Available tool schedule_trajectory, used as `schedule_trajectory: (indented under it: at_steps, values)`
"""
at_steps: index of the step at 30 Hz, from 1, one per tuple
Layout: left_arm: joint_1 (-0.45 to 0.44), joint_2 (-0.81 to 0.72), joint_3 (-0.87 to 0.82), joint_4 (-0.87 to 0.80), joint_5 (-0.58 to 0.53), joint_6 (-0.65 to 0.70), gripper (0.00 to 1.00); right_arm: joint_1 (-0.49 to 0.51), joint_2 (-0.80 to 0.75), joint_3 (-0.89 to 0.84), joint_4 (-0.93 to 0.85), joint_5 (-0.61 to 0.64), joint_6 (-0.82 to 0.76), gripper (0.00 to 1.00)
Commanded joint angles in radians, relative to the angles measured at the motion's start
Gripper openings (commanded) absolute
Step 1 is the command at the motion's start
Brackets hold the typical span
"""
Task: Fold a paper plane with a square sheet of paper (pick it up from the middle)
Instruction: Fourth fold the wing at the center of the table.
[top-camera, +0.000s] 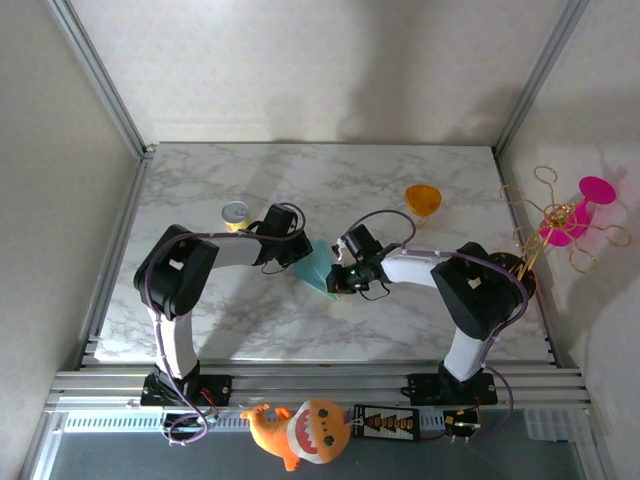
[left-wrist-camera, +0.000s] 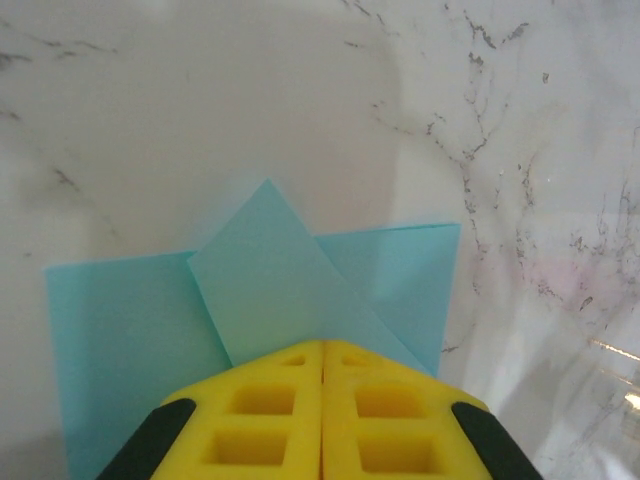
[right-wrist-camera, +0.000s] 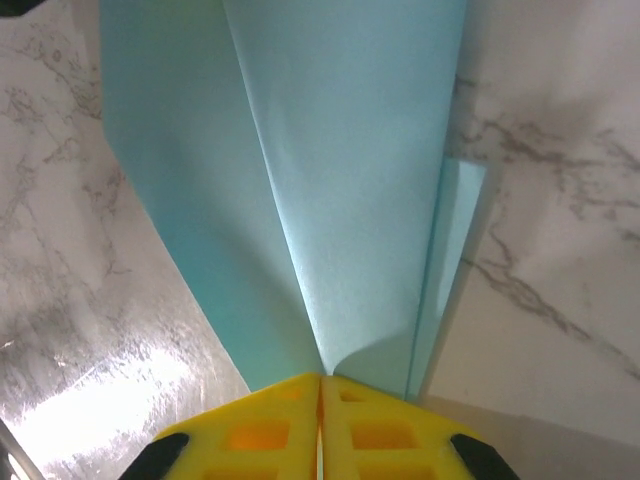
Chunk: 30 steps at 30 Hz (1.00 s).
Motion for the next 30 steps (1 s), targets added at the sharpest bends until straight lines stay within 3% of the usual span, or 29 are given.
schedule_trajectory:
  at_steps: [1, 9, 21, 30]
  values:
    - [0.003, 0.038, -0.018, -0.127, -0.096, -0.003, 0.06, 0.008, -0.027, -0.043, -0.112, -0.020, 0.017, 0.10]
    - [0.003, 0.031, -0.017, -0.126, -0.085, -0.005, 0.07, 0.008, -0.089, -0.012, -0.062, -0.004, 0.033, 0.11]
    - [0.000, 0.005, -0.001, -0.088, -0.028, -0.022, 0.08, 0.009, -0.059, -0.074, -0.051, -0.032, 0.039, 0.11]
    - [-0.022, -0.163, -0.061, 0.042, 0.062, -0.036, 0.19, 0.009, -0.026, -0.063, -0.075, 0.011, 0.016, 0.11]
